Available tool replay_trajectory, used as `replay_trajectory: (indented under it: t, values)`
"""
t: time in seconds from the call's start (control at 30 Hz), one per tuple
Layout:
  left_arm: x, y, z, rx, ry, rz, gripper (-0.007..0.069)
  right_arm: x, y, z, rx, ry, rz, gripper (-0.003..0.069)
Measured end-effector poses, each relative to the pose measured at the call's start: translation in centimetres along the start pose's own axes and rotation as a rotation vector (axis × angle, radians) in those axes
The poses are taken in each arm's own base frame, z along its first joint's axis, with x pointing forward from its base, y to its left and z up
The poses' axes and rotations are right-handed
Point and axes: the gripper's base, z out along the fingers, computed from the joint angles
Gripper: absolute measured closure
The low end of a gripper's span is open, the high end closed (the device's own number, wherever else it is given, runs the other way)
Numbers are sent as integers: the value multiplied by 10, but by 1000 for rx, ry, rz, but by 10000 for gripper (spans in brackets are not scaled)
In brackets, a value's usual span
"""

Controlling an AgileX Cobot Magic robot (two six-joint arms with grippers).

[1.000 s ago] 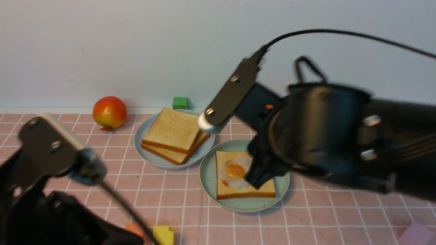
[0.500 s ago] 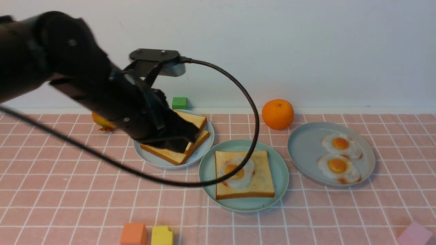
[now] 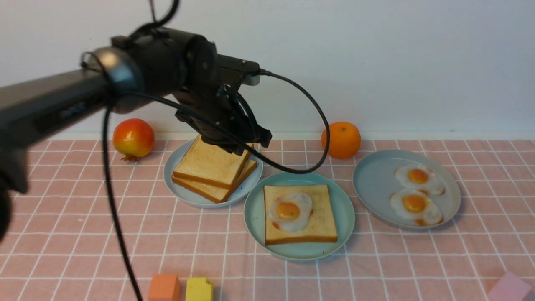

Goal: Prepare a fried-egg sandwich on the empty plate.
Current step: Use the left arm to grab a slice of bread

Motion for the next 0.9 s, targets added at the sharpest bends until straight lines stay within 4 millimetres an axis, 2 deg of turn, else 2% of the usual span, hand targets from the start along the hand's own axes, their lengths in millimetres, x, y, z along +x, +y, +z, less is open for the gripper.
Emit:
replay_trajectory:
  t: [0.1,0.2,0.23,0.27,0.37,0.47,0.57,0.67,0.7,0.77,0.8,0.9]
  values:
    - [1,3,32,-32,11,32,325,0,1,0,-8,2,1,647]
    - [7,7,57,-65,16,74,272,1,1,0,-10,3,3,646]
    - [7,7,57,-68,16,77,270,1,1,0,-10,3,3,646]
    - [10,9,67,-82,16,99,261,1,1,0,-10,3,3,645]
    - [12,10,78,-92,13,118,257,1,1,0,-11,3,3,644]
    - [13,11,81,-97,11,126,265,0,1,0,-9,2,2,643]
    - [13,11,83,-100,12,128,308,0,0,0,1,-2,-3,641]
    - [14,11,84,-103,20,130,403,0,0,0,3,-3,-3,640]
    - [14,11,84,-104,23,130,461,0,0,0,3,-3,-3,639]
    - [14,11,84,-104,24,130,499,0,0,0,3,-3,-3,637]
    - [14,11,83,-104,24,131,543,0,0,0,3,-3,-3,636]
    - [12,10,79,-103,18,129,559,0,0,0,2,-2,-3,635]
